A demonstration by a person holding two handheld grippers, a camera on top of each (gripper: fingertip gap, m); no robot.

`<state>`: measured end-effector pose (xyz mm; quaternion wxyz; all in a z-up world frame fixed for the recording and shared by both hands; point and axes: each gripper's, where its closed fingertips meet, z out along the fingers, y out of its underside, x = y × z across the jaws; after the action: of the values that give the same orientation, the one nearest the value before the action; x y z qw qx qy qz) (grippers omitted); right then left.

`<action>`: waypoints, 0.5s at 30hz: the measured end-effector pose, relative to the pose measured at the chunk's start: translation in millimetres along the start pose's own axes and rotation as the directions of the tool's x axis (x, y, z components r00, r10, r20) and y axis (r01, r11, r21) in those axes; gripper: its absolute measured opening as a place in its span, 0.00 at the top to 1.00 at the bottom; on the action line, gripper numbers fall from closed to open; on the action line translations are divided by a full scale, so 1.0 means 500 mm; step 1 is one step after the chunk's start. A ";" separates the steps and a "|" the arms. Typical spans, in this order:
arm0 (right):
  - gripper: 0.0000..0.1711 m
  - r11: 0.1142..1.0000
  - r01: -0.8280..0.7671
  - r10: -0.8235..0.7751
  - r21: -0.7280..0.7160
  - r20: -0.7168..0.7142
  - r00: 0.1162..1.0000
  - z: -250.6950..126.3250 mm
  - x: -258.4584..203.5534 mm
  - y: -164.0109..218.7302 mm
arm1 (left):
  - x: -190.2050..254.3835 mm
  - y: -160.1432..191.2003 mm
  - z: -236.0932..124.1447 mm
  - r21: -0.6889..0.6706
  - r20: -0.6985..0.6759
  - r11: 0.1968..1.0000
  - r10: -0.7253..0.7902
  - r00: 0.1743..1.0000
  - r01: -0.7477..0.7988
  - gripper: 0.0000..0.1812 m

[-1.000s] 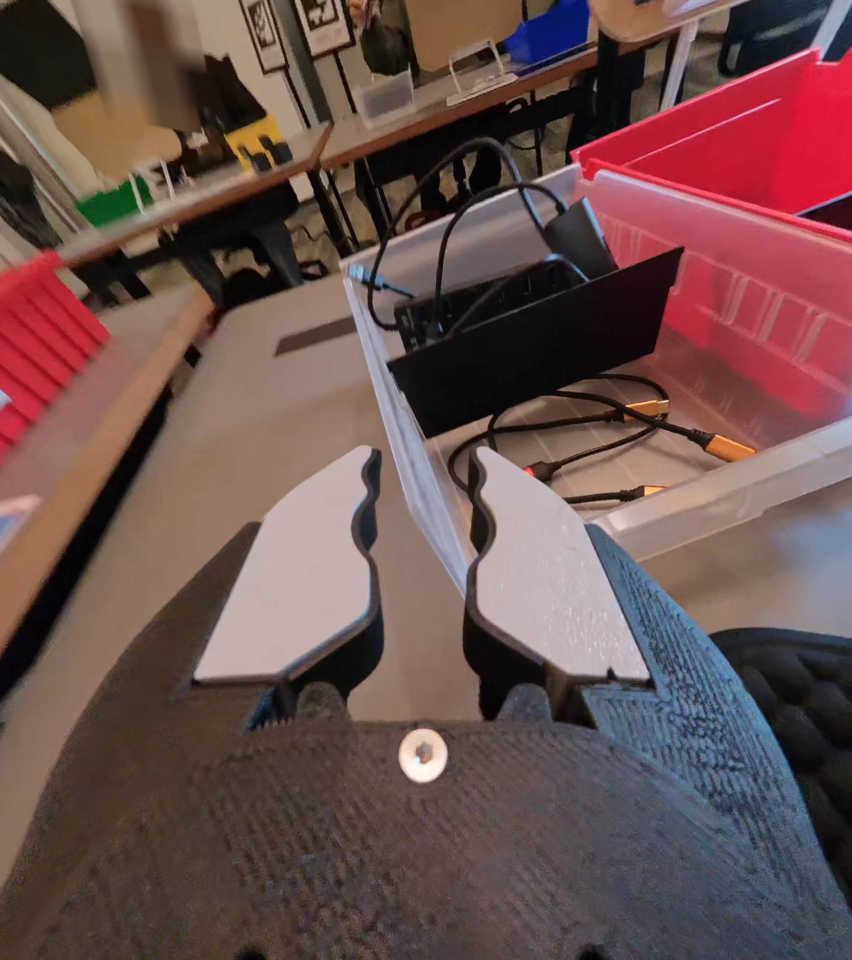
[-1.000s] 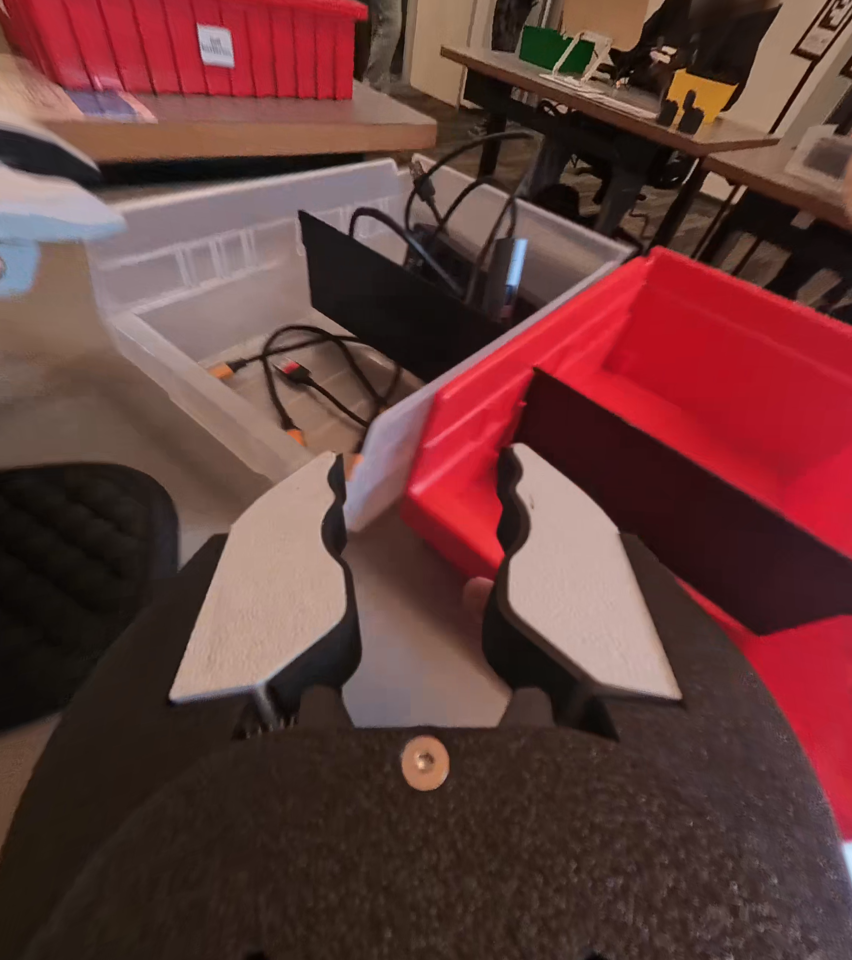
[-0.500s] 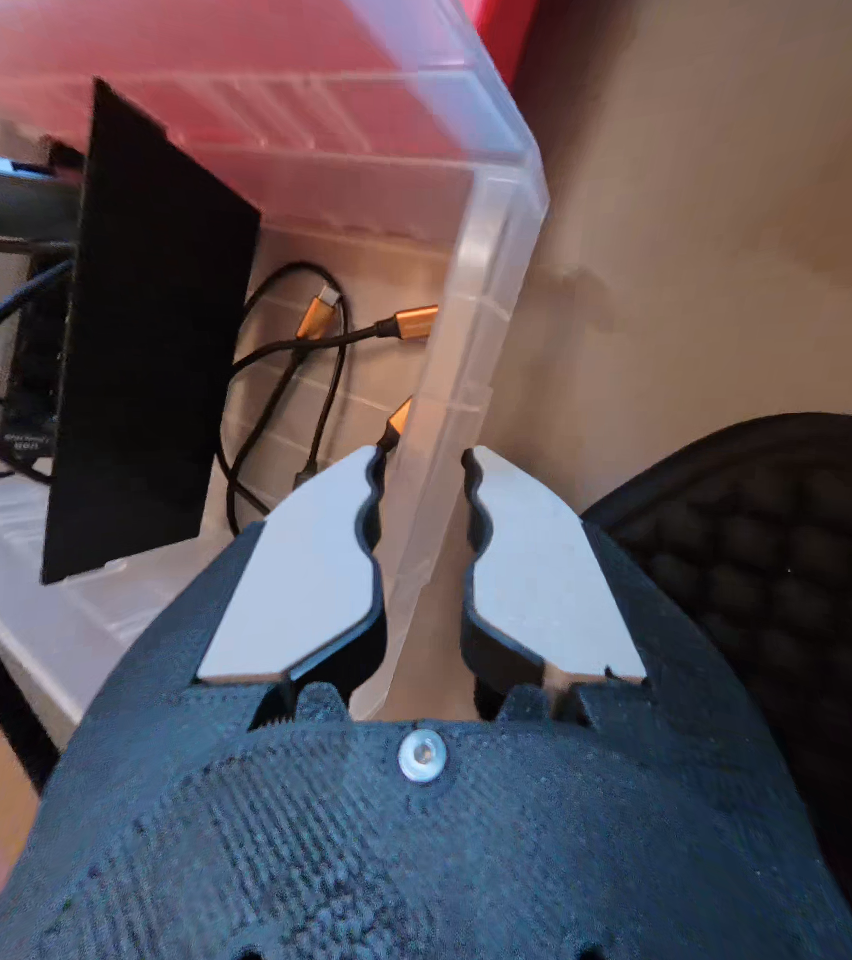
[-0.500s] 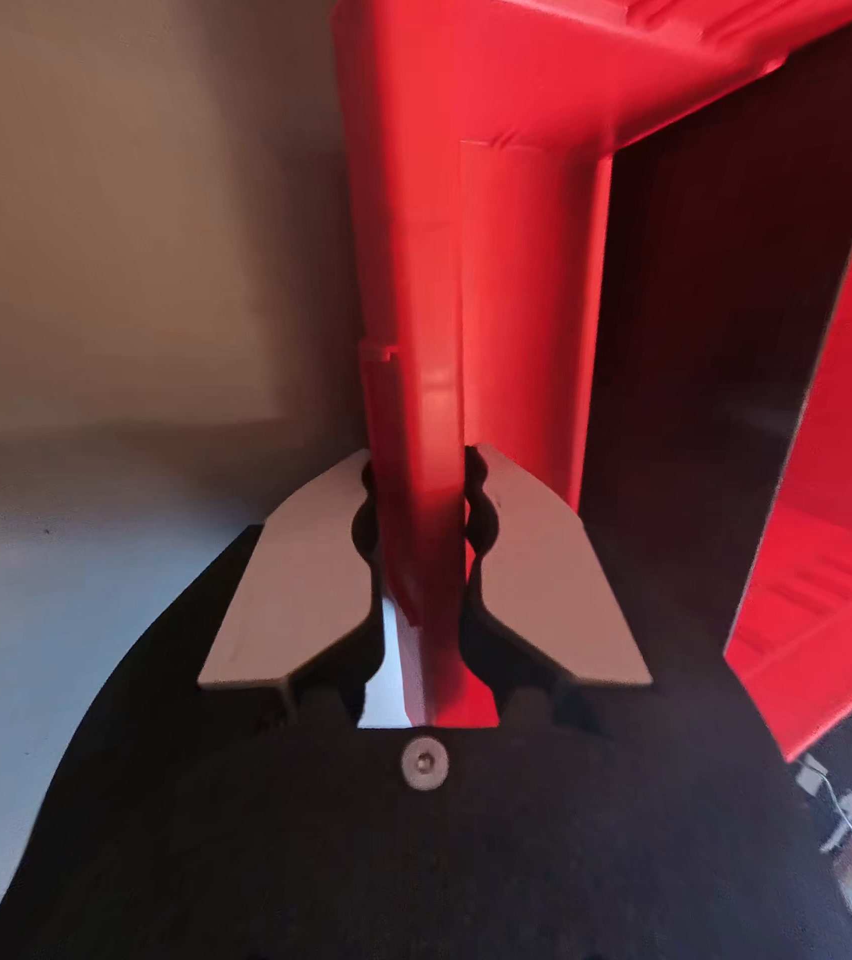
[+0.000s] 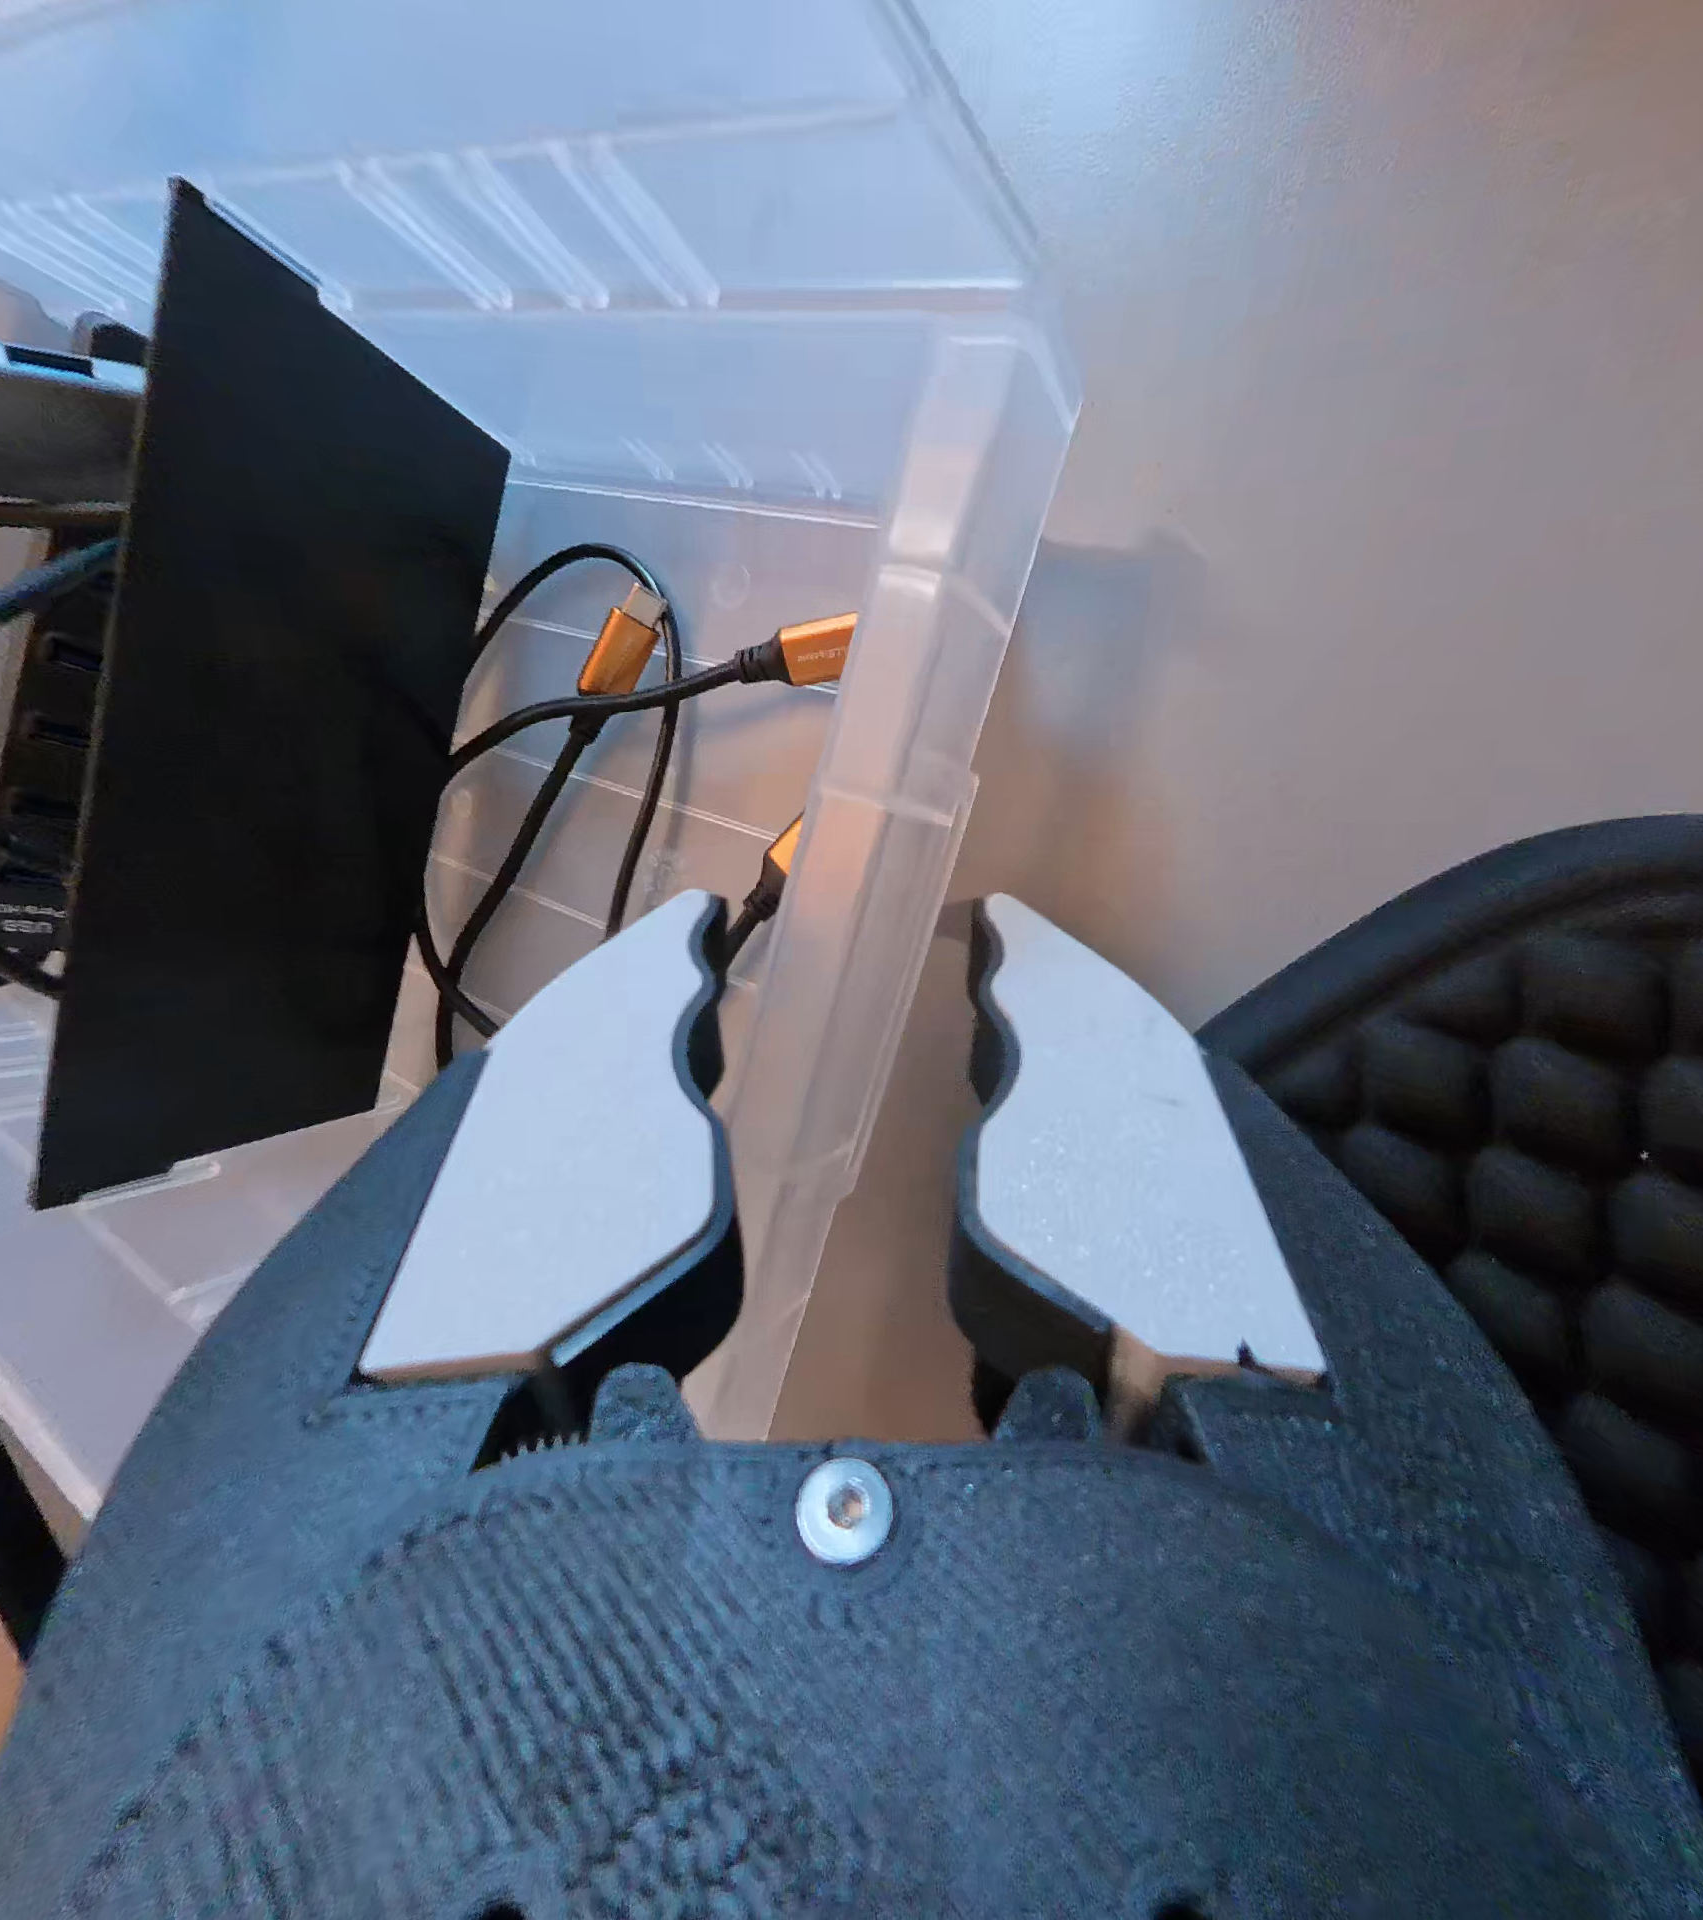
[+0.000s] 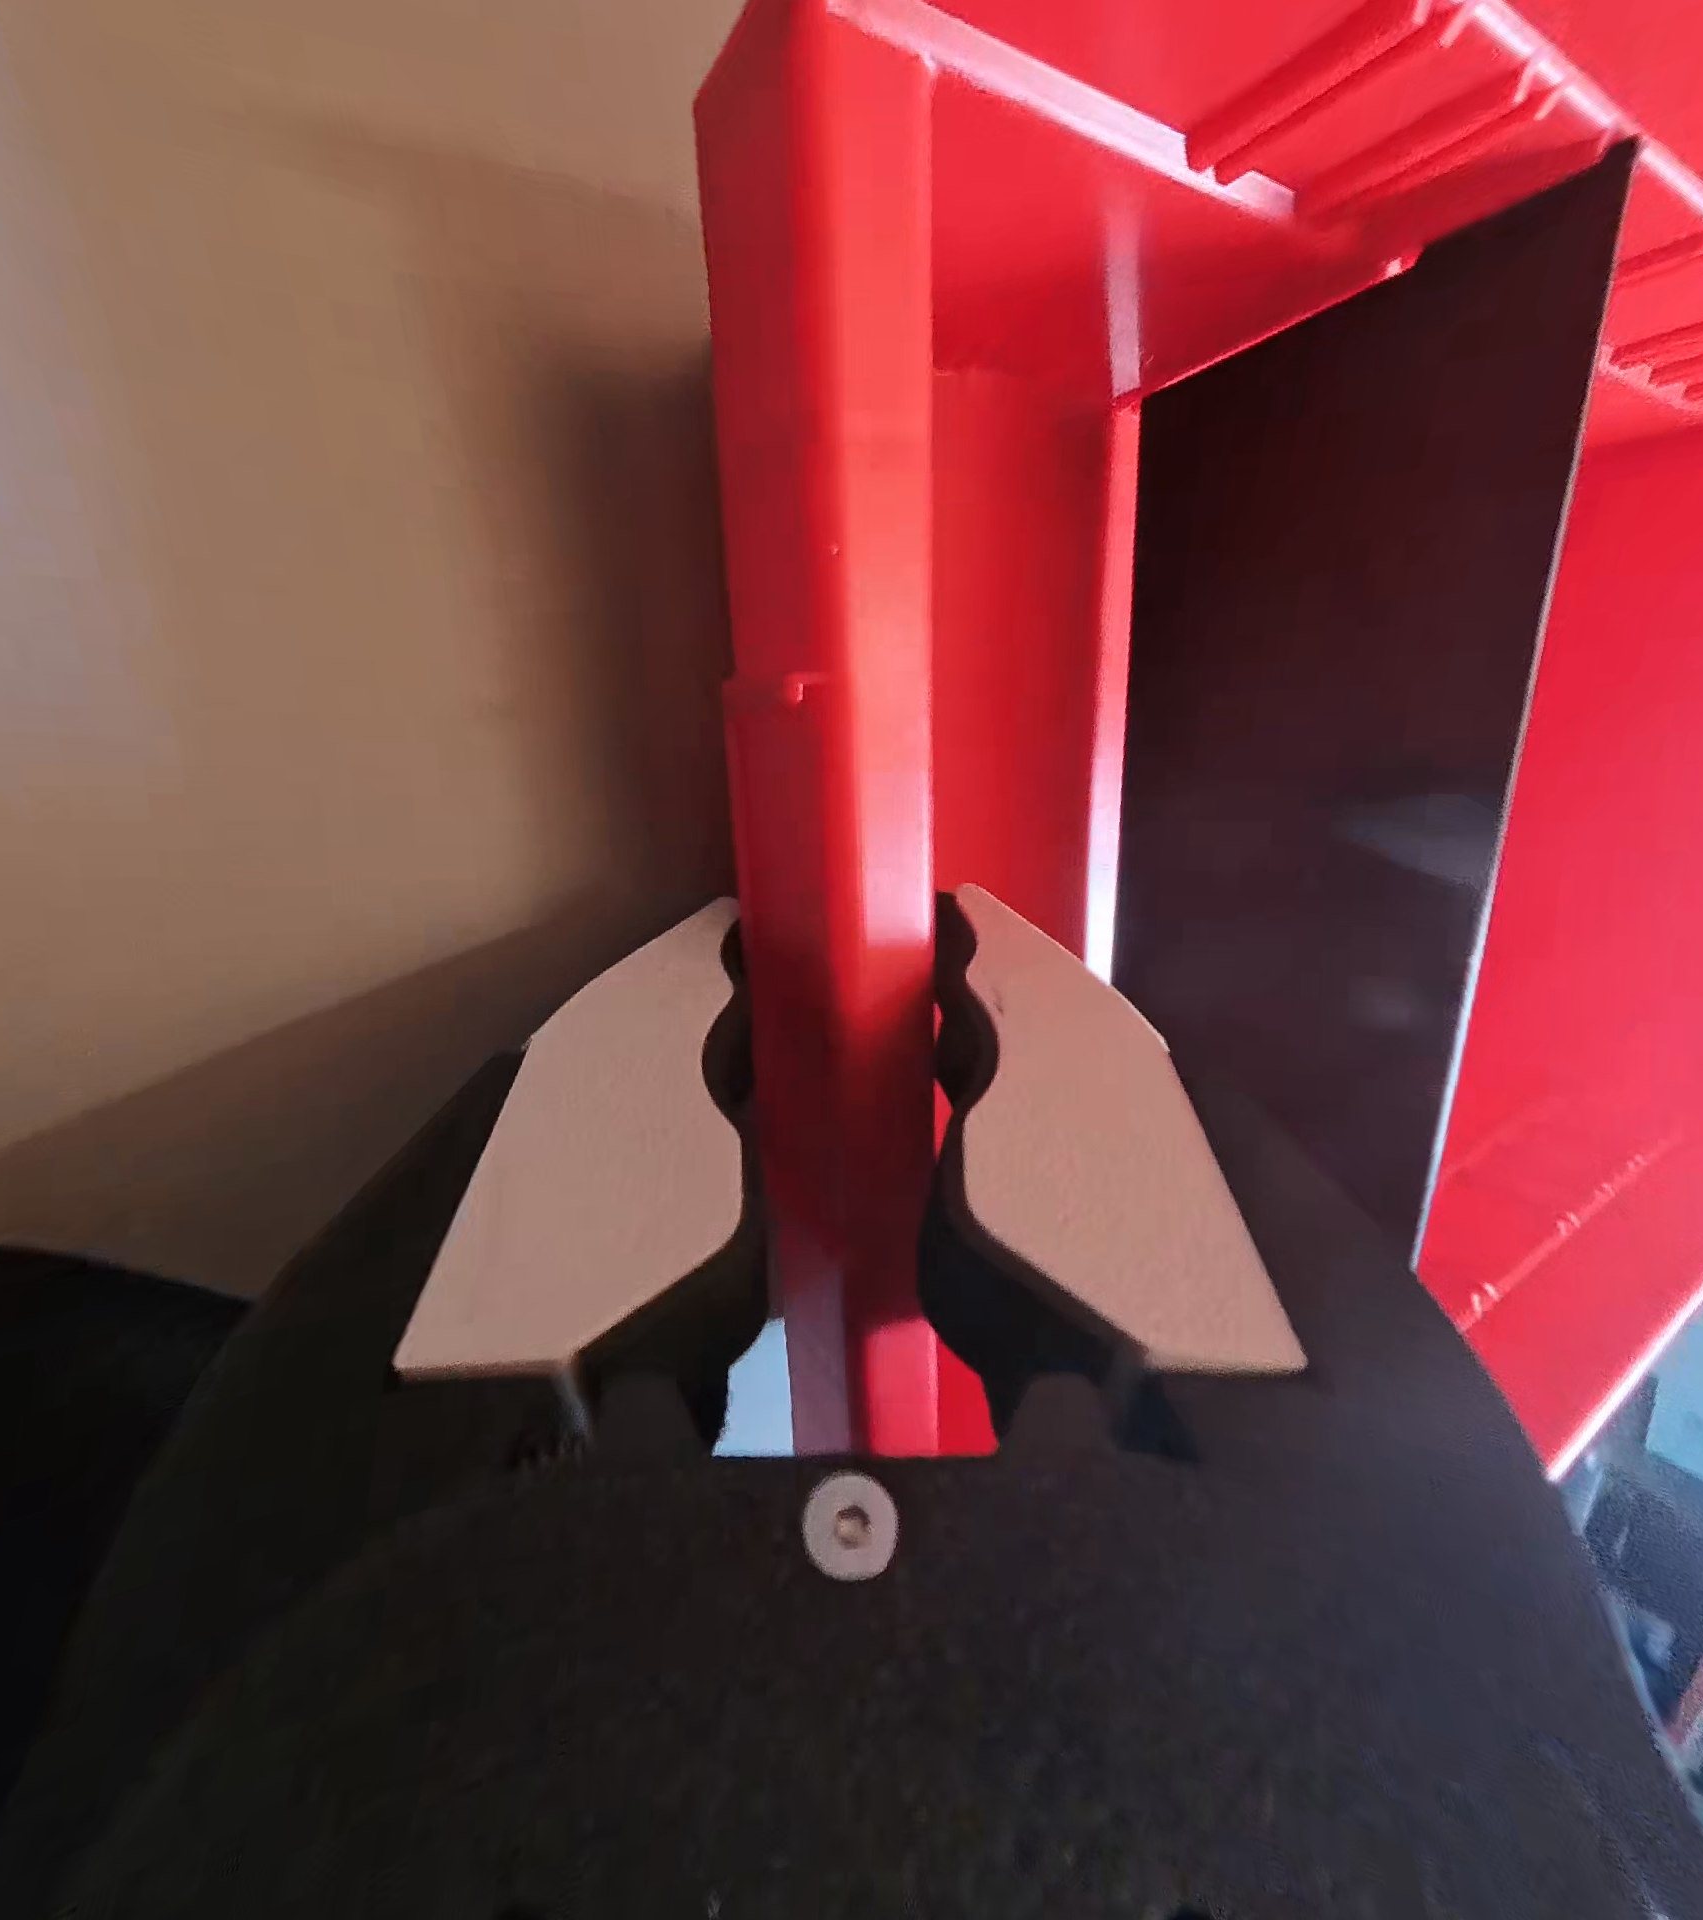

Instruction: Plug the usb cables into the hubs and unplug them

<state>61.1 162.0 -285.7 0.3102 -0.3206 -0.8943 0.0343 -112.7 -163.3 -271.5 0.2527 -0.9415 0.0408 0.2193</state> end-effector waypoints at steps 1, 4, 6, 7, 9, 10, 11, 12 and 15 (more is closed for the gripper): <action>0.81 1.000 -0.010 0.009 -0.017 -0.015 1.000 0.001 0.012 0.020 | 0.000 0.004 0.003 -0.016 -0.016 1.000 -0.015 1.000 0.015 0.76; 0.82 0.999 -0.016 0.013 -0.041 -0.065 0.998 0.016 0.059 0.067 | -0.007 0.018 0.022 -0.058 0.001 0.998 0.038 0.999 -0.037 0.77; 0.82 0.999 -0.015 0.012 -0.047 -0.074 0.997 0.030 0.092 0.087 | -0.004 0.012 0.031 -0.036 -0.013 0.996 0.085 0.996 -0.085 0.80; 0.82 0.999 -0.013 0.009 -0.048 -0.073 0.997 0.038 0.106 0.093 | -0.003 0.007 0.035 -0.024 -0.022 0.995 0.095 0.995 -0.096 0.81; 0.82 0.999 0.002 -0.005 -0.047 -0.081 0.997 0.053 0.136 0.100 | -0.007 -0.004 0.044 -0.010 -0.030 0.995 0.101 0.994 -0.101 0.82; 0.82 0.999 0.014 -0.018 -0.047 -0.093 0.995 0.061 0.151 0.101 | -0.013 -0.006 0.048 -0.012 -0.027 0.994 0.107 0.994 -0.107 0.82; 0.82 0.999 0.025 -0.030 -0.048 -0.113 0.993 0.069 0.166 0.102 | -0.020 -0.008 0.054 -0.008 -0.023 0.993 0.114 0.993 -0.114 0.82; 0.81 0.998 0.027 -0.034 -0.053 -0.135 0.990 0.076 0.180 0.103 | -0.029 -0.009 0.059 0.000 -0.022 0.993 0.121 0.992 -0.121 0.82; 0.77 0.999 -0.034 0.029 -0.030 -0.160 0.987 0.079 0.202 0.084 | -0.053 -0.008 0.071 0.028 -0.028 0.992 0.120 0.992 -0.119 0.82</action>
<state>0.7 260.9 -274.5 0.3747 -0.3415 -0.8619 -0.0010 -149.9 -143.0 -285.7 0.2510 -0.9370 0.1039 0.2195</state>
